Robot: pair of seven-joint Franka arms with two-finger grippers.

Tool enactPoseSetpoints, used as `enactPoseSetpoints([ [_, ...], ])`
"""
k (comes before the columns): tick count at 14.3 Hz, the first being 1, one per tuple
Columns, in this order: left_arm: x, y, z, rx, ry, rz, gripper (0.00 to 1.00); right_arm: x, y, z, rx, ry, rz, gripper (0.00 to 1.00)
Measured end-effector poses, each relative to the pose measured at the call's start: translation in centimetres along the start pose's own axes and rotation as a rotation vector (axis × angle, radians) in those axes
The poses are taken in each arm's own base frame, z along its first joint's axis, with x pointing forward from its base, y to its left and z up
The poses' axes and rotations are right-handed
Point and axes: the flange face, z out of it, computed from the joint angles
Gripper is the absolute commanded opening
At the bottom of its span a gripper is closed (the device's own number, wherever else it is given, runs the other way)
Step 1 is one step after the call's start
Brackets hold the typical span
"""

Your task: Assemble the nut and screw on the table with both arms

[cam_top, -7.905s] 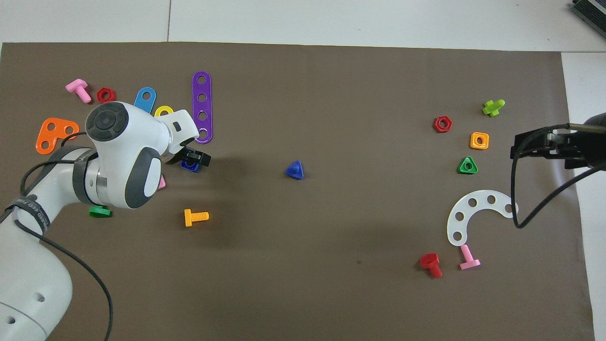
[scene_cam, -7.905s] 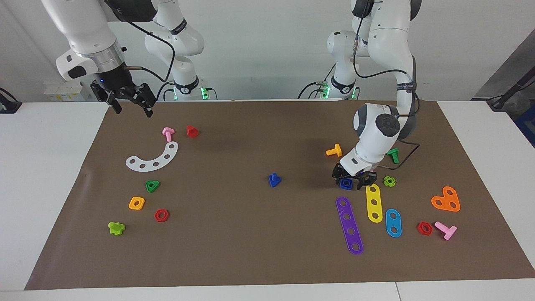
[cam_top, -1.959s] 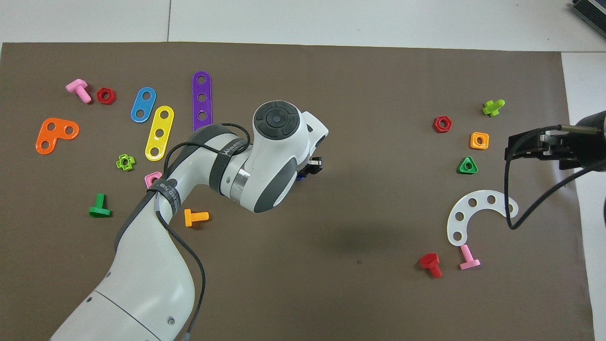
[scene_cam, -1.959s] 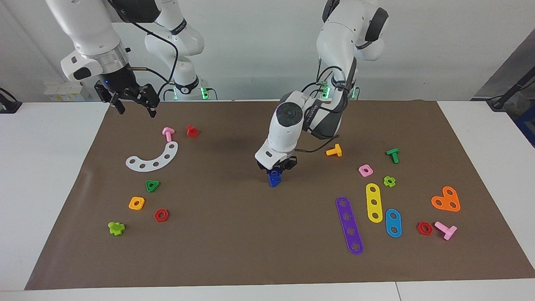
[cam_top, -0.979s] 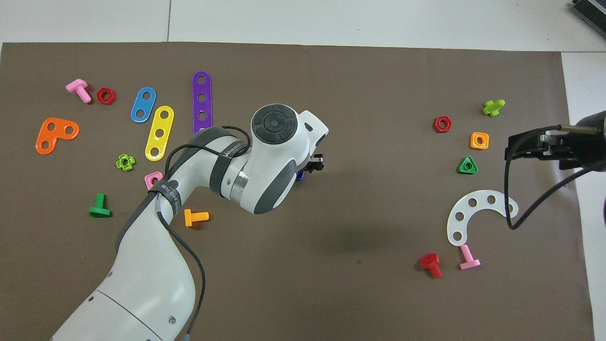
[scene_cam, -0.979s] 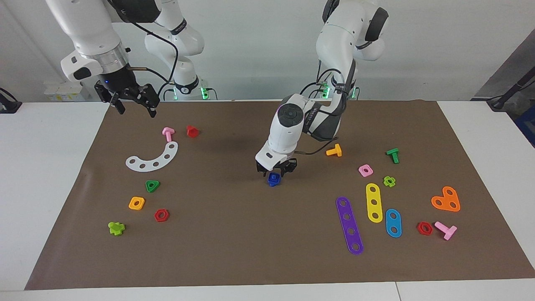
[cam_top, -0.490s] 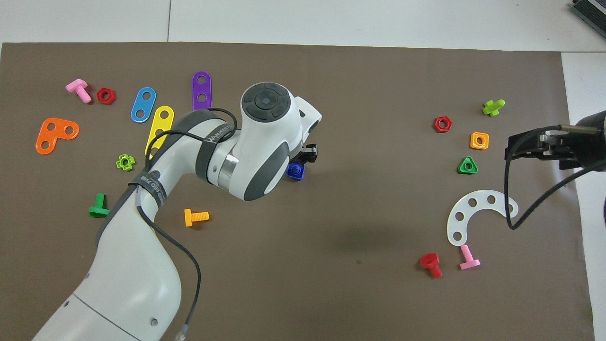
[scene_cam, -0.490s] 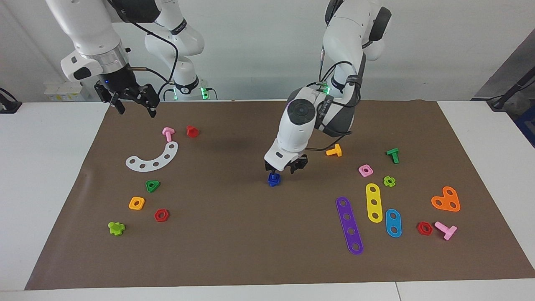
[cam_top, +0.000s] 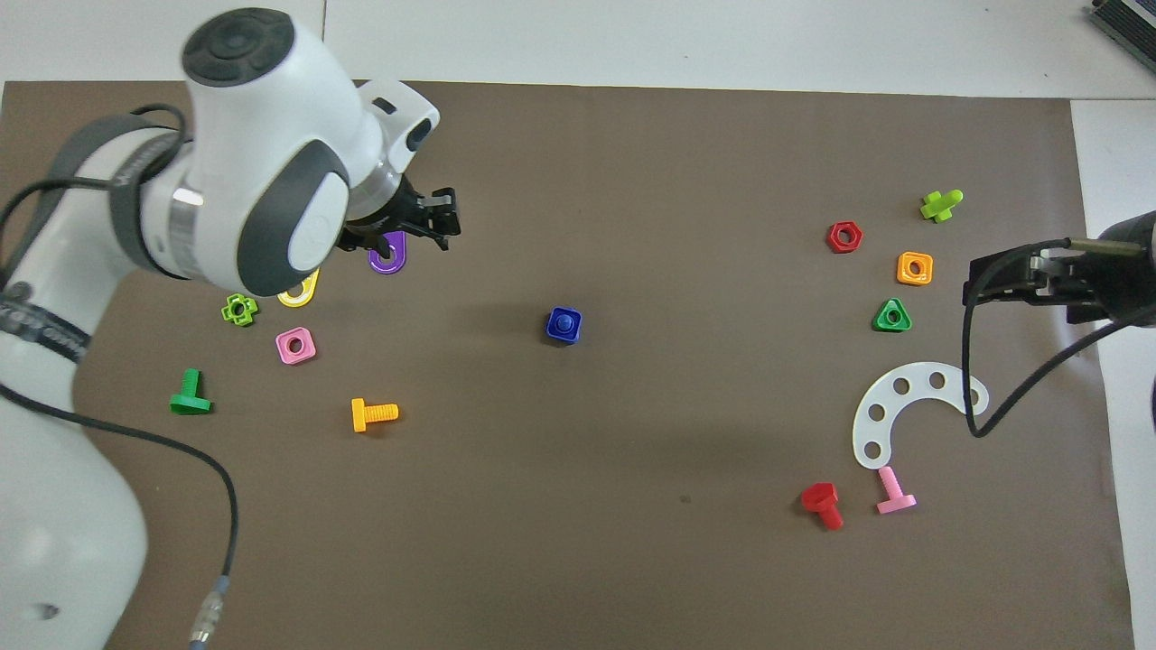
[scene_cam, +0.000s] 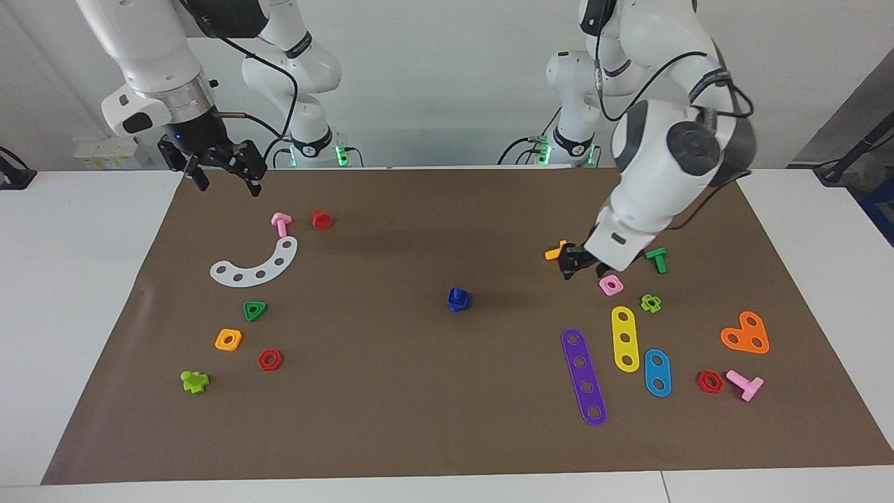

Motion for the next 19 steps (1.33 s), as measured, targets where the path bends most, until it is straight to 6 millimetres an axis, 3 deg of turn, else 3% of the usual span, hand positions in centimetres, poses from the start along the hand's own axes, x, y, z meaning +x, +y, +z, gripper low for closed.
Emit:
enactPoseSetpoints([
  [3,-1.3,-7.7,-2.8,-0.006,-0.016,0.032,0.70,0.0,0.0,0.0,0.000,0.000,0.000,1.00],
  [4,-1.8,-9.6,-3.2,-0.009,-0.013,0.027,0.79,0.0,0.0,0.0,0.000,0.000,0.000,1.00],
  [5,-2.4,-11.0,-3.8,-0.010,-0.009,0.016,0.98,0.0,0.0,0.0,0.000,0.000,0.000,1.00],
  [6,-3.1,-11.9,-4.4,-0.010,-0.001,0.006,1.00,0.0,0.0,0.0,0.000,0.000,0.000,1.00],
  [11,-7.2,-12.5,-9.1,0.041,0.072,-0.003,1.00,0.0,0.0,0.0,0.000,0.000,0.000,1.00],
  [19,-7.9,-11.6,-9.7,0.074,0.086,0.013,1.00,0.0,0.0,0.0,0.000,0.000,0.000,1.00],
])
